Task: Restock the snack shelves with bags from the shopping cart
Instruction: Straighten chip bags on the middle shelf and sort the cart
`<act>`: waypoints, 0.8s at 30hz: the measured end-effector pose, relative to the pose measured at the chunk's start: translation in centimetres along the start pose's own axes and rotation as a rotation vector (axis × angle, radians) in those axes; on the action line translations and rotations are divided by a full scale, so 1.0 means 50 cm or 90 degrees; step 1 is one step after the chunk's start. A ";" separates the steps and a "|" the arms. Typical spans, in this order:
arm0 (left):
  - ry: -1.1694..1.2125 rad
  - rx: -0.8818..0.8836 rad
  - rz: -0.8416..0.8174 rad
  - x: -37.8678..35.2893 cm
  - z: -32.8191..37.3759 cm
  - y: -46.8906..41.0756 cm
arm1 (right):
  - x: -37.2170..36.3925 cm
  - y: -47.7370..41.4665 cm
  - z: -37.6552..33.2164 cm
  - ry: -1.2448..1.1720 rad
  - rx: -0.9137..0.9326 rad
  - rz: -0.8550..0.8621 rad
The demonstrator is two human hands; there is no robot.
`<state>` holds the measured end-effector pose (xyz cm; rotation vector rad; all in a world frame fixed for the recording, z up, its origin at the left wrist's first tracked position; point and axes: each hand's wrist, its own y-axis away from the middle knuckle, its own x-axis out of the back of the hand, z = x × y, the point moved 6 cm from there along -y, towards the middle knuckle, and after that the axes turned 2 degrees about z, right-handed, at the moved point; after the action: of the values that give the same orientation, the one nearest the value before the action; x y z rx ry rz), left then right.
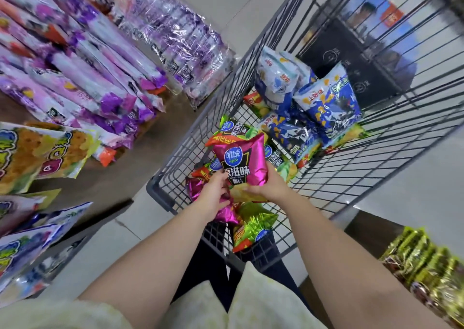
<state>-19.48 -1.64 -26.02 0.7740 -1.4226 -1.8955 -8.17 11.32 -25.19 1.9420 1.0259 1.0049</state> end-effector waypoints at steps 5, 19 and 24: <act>-0.081 -0.124 0.011 0.004 0.018 0.055 | 0.045 0.058 0.017 -0.141 0.014 -0.023; 0.135 -0.310 0.054 0.125 -0.132 0.304 | -0.023 0.245 -0.111 -0.093 0.216 -0.311; 0.296 -0.386 0.149 0.224 -0.237 0.418 | -0.146 0.349 -0.158 -0.029 0.298 -0.411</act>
<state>-14.41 -21.78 -9.57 0.6504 -0.5766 -1.6808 -12.22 -0.82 -9.15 1.7552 1.8247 0.3734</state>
